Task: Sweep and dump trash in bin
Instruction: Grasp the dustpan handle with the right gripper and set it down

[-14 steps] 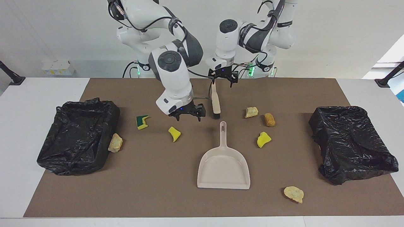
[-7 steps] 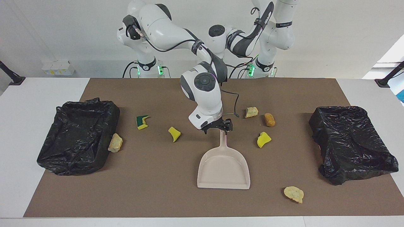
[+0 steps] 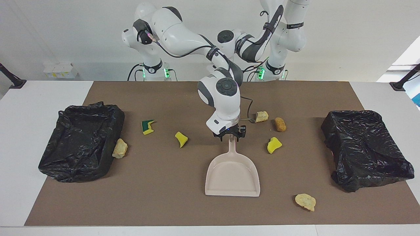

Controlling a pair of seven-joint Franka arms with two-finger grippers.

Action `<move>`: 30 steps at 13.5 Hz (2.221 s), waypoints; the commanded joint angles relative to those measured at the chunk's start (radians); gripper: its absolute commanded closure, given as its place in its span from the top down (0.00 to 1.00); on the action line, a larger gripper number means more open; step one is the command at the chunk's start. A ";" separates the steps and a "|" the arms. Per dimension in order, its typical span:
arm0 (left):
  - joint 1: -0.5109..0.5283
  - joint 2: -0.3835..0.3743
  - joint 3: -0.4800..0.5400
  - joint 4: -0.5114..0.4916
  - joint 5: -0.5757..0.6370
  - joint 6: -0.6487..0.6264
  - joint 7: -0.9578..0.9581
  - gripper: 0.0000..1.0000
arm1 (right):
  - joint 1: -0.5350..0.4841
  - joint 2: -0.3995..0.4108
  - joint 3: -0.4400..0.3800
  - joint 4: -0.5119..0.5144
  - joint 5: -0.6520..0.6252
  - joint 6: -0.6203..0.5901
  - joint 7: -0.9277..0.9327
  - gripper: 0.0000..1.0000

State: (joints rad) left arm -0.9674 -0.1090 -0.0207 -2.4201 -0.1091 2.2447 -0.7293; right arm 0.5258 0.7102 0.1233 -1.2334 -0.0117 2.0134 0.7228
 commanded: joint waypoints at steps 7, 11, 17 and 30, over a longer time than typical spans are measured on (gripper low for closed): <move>-0.002 -0.024 0.027 0.002 -0.081 -0.071 0.011 0.16 | -0.035 -0.067 0.010 -0.058 -0.056 -0.024 -0.083 0.00; 0.120 -0.055 0.033 0.105 -0.078 -0.208 0.071 0.00 | -0.046 -0.138 0.012 -0.098 -0.054 -0.093 -0.265 0.00; 0.361 -0.162 0.039 0.156 -0.008 -0.450 0.146 0.00 | -0.147 -0.270 0.013 -0.190 -0.048 -0.232 -0.799 0.00; 0.638 -0.294 0.033 -0.144 0.106 -0.427 0.093 0.00 | -0.193 -0.471 0.010 -0.470 -0.139 -0.316 -1.603 0.00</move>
State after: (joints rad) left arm -0.3417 -0.3602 0.0282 -2.4881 -0.0202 1.7735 -0.6076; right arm 0.3387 0.3386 0.1279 -1.5379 -0.1286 1.5947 -0.8178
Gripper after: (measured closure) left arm 0.736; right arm 0.687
